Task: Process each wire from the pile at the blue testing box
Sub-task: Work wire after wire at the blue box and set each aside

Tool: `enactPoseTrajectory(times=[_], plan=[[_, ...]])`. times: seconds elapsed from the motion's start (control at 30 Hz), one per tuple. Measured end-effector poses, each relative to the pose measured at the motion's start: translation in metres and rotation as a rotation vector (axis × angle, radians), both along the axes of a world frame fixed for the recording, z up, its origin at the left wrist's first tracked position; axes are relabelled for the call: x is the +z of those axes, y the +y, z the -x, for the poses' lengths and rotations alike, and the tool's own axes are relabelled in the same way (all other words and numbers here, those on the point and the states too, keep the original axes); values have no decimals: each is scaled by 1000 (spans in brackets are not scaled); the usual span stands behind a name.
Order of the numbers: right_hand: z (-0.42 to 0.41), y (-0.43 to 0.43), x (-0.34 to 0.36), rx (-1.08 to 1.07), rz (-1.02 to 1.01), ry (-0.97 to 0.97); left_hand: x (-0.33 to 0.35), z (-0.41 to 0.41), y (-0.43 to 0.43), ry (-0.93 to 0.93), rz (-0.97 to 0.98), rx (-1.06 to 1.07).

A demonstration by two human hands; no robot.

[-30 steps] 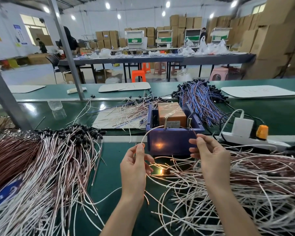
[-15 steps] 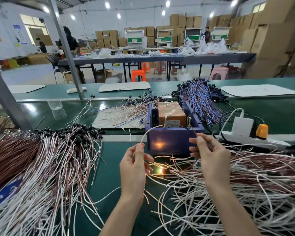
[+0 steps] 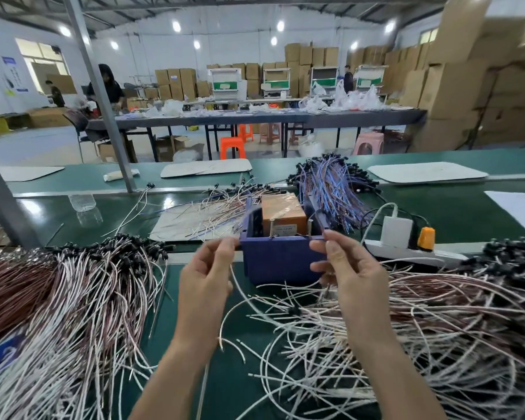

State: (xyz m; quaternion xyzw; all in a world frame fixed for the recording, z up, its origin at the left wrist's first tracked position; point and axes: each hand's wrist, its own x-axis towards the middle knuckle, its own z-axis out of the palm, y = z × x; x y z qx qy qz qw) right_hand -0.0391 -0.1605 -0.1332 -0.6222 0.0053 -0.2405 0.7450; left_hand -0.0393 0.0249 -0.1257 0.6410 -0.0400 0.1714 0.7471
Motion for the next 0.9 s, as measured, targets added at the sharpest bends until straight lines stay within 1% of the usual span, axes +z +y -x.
enactPoseTrajectory(times=[0.1,0.17,0.27,0.33,0.37,0.4,0.43,0.47,0.5,0.57,0.6,0.63,0.7,0.8,0.83,0.9], plan=[[22,-14,56,-101,45,-195,45,9,-6,-109,27,-63],[38,-26,97,-228,105,-364,67,10,-24,-131,43,-96],[58,-42,140,-496,401,-637,79,4,-66,-55,144,-228],[61,-53,149,-637,650,-742,74,-5,-96,73,254,-328],[58,-59,147,-689,792,-764,70,-9,-109,154,308,-369],[54,-65,141,-729,945,-745,64,-12,-121,240,353,-393],[49,-71,130,-747,1105,-679,56,-13,-130,324,380,-400],[43,-78,116,-715,1249,-550,46,-14,-137,405,382,-401],[37,-85,100,-632,1352,-379,35,-13,-141,485,361,-405],[28,-101,58,-428,1525,-2,15,-7,-139,637,271,-450],[26,-106,39,-368,1586,107,8,-4,-134,702,207,-485],[26,-108,21,-358,1598,140,3,-2,-125,748,134,-513],[23,-104,-4,-397,1504,106,-2,-1,-99,757,-8,-534],[14,-72,-17,-473,1409,-66,-2,-8,-39,633,-282,-492],[12,-57,-16,-489,1396,-144,-2,-11,-16,593,-403,-448],[8,-27,-13,-480,1350,-248,-4,-19,30,520,-665,-283]])
